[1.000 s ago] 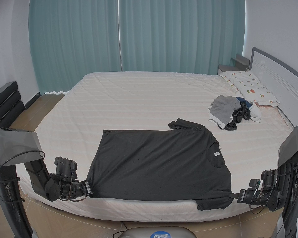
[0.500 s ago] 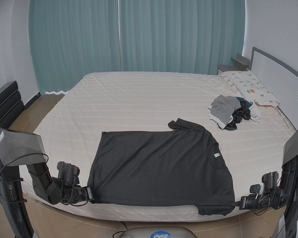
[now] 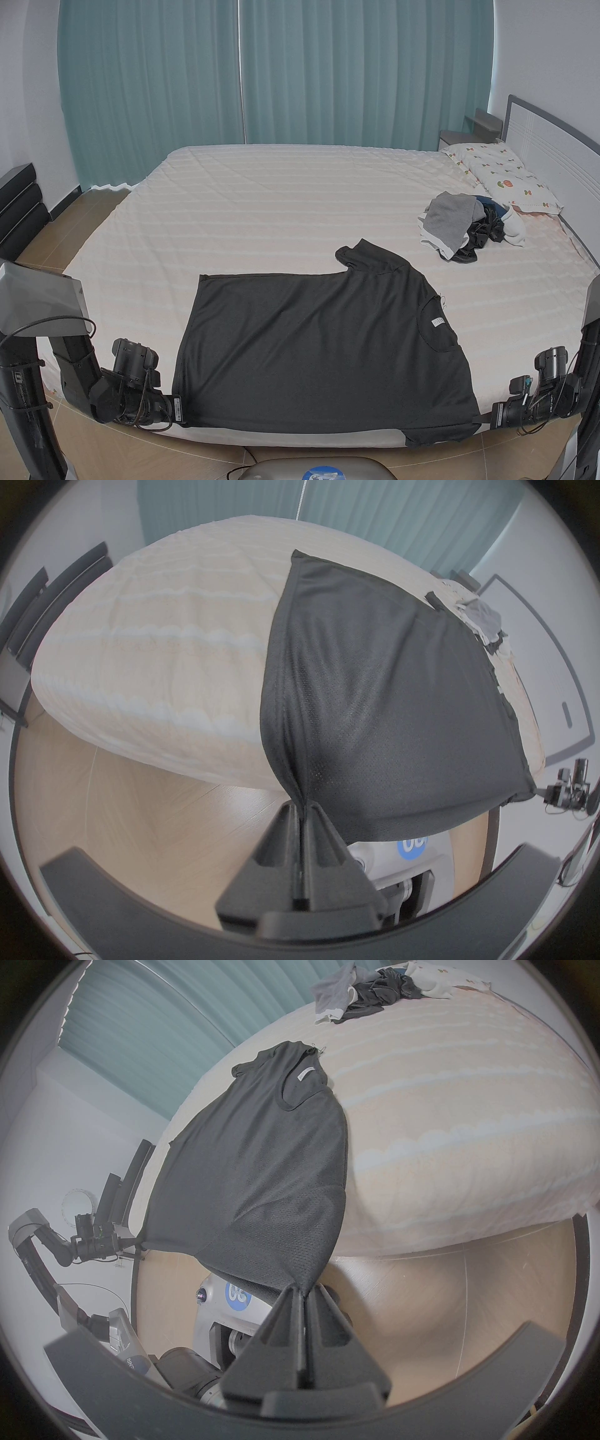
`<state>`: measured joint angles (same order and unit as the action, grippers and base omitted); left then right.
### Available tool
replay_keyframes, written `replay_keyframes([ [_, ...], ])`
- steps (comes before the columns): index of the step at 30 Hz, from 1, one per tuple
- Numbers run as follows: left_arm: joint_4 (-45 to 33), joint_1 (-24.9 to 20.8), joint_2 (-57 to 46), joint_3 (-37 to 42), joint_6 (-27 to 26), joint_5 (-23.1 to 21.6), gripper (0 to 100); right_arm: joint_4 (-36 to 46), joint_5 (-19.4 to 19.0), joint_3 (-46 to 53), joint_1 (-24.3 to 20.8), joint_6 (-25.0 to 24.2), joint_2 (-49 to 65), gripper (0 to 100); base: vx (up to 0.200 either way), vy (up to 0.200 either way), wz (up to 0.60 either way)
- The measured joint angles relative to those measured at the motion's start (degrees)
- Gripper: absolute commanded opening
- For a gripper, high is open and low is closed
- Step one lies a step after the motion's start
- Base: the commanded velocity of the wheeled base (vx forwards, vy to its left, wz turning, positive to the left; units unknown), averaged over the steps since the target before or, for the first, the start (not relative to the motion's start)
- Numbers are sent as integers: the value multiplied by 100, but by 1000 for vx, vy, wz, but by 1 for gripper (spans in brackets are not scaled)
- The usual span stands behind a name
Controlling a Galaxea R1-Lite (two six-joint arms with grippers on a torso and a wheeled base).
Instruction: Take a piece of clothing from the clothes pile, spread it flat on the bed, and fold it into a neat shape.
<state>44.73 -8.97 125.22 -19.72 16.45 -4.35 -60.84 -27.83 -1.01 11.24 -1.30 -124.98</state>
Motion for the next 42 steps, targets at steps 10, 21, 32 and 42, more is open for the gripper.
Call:
replay_keyframes([
  [10, -37, 2, -69, 226, -274, 6, 0, 479, -39, 2, 41, 261, 293, 0, 0, 0, 0],
  [21, -663, 32, -681, -124, 586, -119, 0, -218, -329, 2, 28, -13, 588, 0, 0, 0, 0],
  [32, -1217, 57, -1034, -1026, 1705, -148, 0, -644, -332, -612, -206, -833, 618, 0, 0, 0, 0],
  [42, -1980, 167, -1048, -1818, 2537, -148, 0, -600, -28, -1480, -549, -1213, 445, 0, 0, 0, 0],
])
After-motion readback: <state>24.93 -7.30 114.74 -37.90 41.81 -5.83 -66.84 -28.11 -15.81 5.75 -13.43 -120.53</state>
